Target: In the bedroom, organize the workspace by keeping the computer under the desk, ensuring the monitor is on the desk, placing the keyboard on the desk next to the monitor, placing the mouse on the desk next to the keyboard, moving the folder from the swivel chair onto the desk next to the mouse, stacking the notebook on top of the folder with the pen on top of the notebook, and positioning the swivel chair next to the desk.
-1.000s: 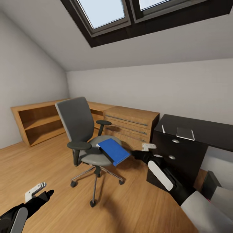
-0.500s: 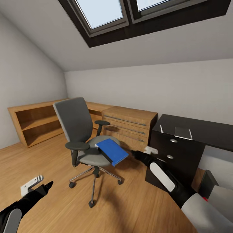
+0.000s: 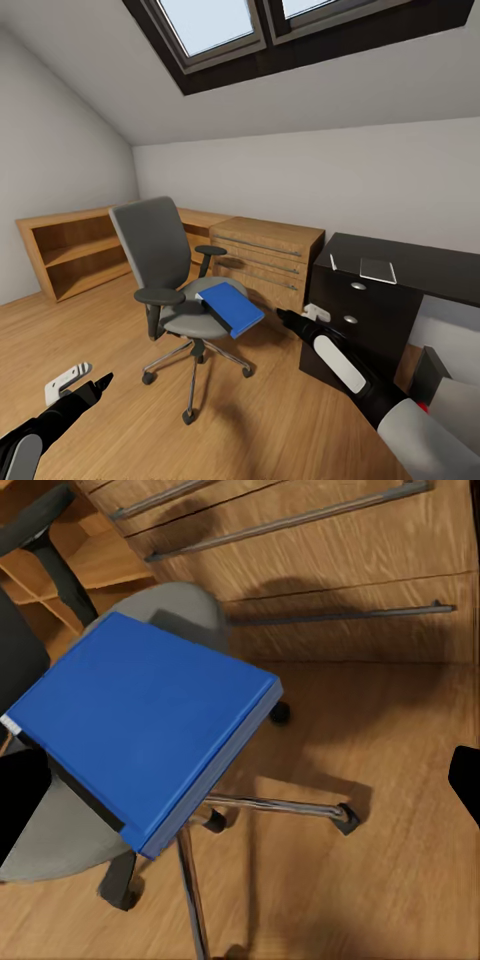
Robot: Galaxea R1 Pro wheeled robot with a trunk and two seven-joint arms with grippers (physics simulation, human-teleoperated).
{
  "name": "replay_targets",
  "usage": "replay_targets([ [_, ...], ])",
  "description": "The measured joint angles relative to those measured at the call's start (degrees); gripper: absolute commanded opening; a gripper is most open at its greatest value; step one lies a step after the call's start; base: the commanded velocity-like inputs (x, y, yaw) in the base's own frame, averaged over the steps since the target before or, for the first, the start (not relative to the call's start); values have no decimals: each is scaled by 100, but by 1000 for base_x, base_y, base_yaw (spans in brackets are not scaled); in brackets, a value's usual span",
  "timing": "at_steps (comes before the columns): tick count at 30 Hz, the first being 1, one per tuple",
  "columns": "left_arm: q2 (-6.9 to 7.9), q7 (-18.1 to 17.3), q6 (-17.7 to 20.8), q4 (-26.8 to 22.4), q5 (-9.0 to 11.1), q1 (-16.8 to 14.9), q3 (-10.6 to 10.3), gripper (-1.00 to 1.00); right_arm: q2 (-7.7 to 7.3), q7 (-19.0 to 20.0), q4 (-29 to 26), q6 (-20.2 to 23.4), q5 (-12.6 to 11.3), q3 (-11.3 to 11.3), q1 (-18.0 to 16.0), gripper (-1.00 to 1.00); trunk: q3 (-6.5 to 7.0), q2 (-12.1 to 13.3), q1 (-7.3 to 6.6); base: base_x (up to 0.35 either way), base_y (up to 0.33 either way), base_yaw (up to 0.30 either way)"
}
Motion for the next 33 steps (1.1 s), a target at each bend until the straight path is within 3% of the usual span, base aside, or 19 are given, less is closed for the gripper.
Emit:
replay_targets([
  [8,0,2,-3,-3,0,1,2,100,63,-60,513,-683,-10,-10,0,100,-144,-321,176,0,0,0],
  [14,0,3,-4,0,-5,1,2,100,262,-67,1012,-1283,-6,-36,0,100,-251,-562,308,0,0,0],
  [19,0,3,-5,1,-8,1,2,100,336,-50,1361,-1808,-2,-263,1,100,-341,-762,418,0,0,0],
  [27,0,3,-5,2,-9,1,10,100,402,-46,1249,-1961,-1,-399,1,100,-485,-1083,593,0,0,0],
  [33,0,3,-5,1,-9,1,17,100,438,-53,973,-1950,-30,-428,1,100,-617,-1094,611,0,0,0],
])
